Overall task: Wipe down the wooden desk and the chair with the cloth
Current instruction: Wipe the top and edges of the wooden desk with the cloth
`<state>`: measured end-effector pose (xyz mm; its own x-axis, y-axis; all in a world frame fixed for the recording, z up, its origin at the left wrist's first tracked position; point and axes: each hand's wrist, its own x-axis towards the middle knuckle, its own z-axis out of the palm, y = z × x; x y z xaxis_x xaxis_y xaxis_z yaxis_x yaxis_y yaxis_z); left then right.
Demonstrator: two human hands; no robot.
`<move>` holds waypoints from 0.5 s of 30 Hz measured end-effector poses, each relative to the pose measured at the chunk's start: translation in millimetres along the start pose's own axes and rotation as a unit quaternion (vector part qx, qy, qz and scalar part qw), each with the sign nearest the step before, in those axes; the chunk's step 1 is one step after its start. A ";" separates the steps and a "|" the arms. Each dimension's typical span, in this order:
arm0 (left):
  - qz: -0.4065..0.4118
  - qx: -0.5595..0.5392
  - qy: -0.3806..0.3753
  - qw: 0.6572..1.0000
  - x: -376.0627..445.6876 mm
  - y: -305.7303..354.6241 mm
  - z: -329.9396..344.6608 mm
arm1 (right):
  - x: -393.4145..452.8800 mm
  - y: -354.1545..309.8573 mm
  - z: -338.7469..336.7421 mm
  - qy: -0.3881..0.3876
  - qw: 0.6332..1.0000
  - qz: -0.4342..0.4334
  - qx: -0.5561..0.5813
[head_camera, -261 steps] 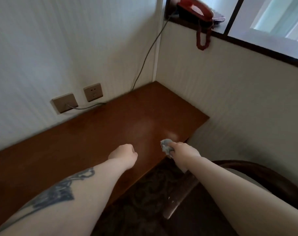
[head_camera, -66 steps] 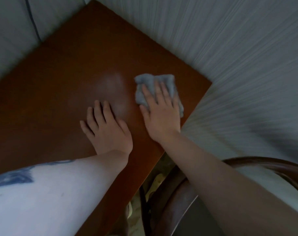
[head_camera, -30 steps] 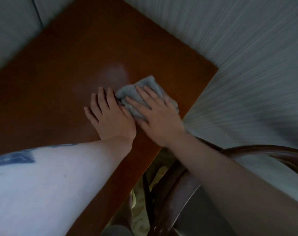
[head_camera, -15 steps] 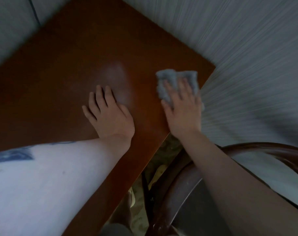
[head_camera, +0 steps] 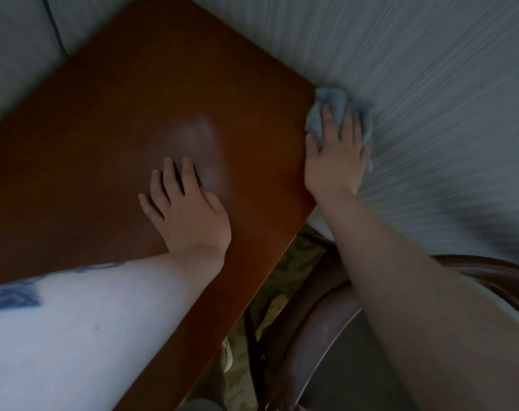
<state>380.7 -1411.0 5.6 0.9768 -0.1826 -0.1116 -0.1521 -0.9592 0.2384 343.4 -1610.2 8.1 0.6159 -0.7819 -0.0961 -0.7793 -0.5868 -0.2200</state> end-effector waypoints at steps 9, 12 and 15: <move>0.016 0.021 -0.003 1.000 12.2 -4.2 -14.1 | 5.5 -19.3 -10.9 -0.086 0.976 -0.198 -0.011; 0.036 0.028 0.022 0.999 51.9 -5.7 -27.4 | -20.8 -8.0 -4.5 -0.004 1.000 0.002 0.000; 0.088 0.022 0.039 0.995 86.1 -2.6 -23.4 | -57.5 -45.5 3.3 -0.101 0.981 -0.168 -0.008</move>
<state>468.8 -1419.2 17.9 0.9429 -0.3330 0.0031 -0.3265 -0.9225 0.2058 343.8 -1537.9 20.4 0.8470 -0.4880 -0.2109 -0.5297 -0.8082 -0.2573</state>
